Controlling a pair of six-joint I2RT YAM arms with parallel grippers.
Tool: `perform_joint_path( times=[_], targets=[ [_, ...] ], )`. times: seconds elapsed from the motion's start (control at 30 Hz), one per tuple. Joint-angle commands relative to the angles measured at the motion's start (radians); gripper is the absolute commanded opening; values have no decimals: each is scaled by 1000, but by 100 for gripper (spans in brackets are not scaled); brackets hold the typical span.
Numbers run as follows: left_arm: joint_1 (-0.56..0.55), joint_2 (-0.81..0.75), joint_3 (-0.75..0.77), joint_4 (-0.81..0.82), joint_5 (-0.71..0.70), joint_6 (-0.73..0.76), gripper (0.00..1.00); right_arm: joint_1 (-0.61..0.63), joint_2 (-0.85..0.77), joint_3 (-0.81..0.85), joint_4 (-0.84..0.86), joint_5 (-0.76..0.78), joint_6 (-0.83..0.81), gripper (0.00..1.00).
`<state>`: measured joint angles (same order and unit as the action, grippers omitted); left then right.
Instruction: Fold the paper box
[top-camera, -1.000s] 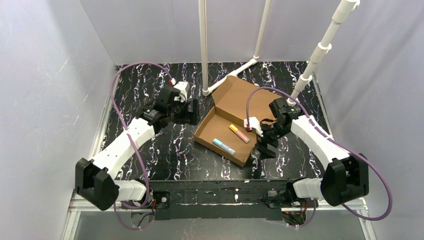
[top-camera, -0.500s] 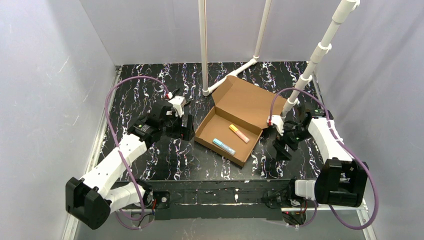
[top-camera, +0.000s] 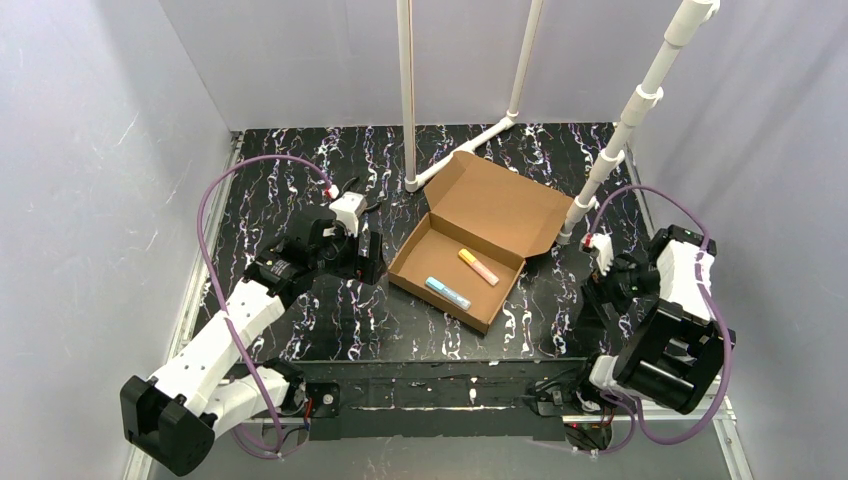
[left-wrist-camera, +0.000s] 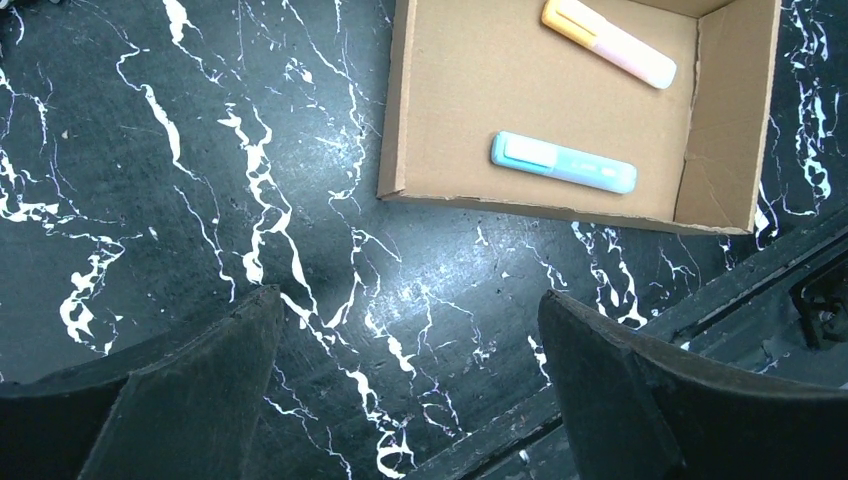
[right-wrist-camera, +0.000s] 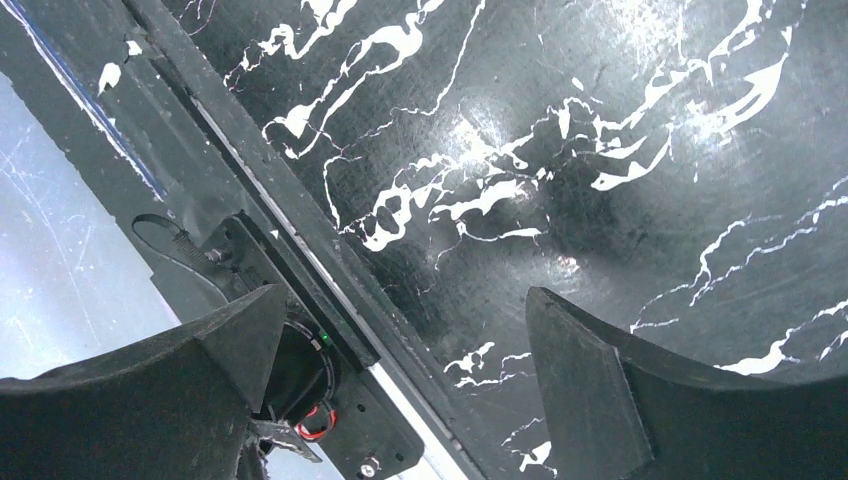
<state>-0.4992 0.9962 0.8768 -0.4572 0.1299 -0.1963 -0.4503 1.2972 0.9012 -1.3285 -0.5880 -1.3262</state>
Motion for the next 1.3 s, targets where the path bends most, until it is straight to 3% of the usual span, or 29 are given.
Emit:
perform_joint_path(
  times=[0.0,0.3,0.77,1.27],
  targets=[
    [6,-20,-10,-8,-20,24,98,-67,-30,31,-92,-36,-83,98],
    [13,-1,-3,-4,-12,30,98,-98,23,77,-90,74,11,98],
    [18,16,-8,-4,-14,29,98,-96,43,132,-92,61,57,98],
    [25,14,-16,-6,-30,34,98,9,-33,155,-95,89,64,98]
  ],
)
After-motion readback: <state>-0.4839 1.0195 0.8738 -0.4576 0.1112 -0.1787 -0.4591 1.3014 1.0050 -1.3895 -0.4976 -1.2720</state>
